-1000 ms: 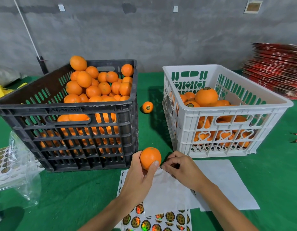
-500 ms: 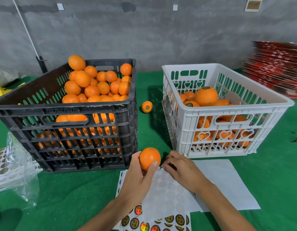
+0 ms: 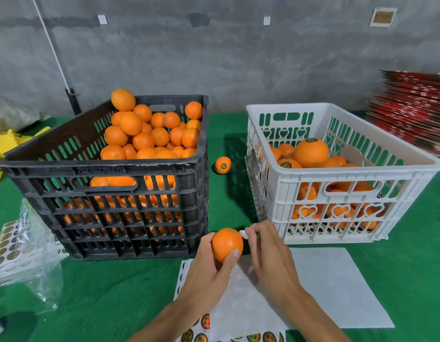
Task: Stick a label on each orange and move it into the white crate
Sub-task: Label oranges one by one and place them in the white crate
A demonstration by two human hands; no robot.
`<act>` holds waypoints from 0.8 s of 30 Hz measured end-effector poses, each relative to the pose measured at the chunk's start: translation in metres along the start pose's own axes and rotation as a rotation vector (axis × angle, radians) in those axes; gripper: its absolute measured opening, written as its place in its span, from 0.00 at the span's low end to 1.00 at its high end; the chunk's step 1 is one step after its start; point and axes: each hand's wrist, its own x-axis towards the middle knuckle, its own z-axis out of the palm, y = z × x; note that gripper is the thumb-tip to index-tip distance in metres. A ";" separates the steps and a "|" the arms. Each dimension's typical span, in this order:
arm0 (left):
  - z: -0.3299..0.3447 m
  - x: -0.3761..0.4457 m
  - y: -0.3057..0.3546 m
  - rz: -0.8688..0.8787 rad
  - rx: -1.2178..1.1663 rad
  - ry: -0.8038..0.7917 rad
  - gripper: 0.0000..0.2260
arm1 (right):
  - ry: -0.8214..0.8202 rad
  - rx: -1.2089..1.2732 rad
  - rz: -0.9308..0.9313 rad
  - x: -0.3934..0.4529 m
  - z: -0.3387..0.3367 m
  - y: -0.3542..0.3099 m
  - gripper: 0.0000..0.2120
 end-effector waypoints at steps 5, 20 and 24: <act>-0.001 0.002 -0.001 0.012 -0.033 -0.008 0.26 | 0.016 -0.040 -0.215 0.000 0.002 -0.009 0.08; -0.018 0.036 0.113 0.184 -0.513 0.088 0.19 | 0.274 -0.356 -0.379 0.035 -0.043 -0.054 0.34; -0.011 0.063 0.174 0.309 -0.425 0.170 0.21 | 0.419 -0.470 -0.319 0.075 -0.084 -0.067 0.39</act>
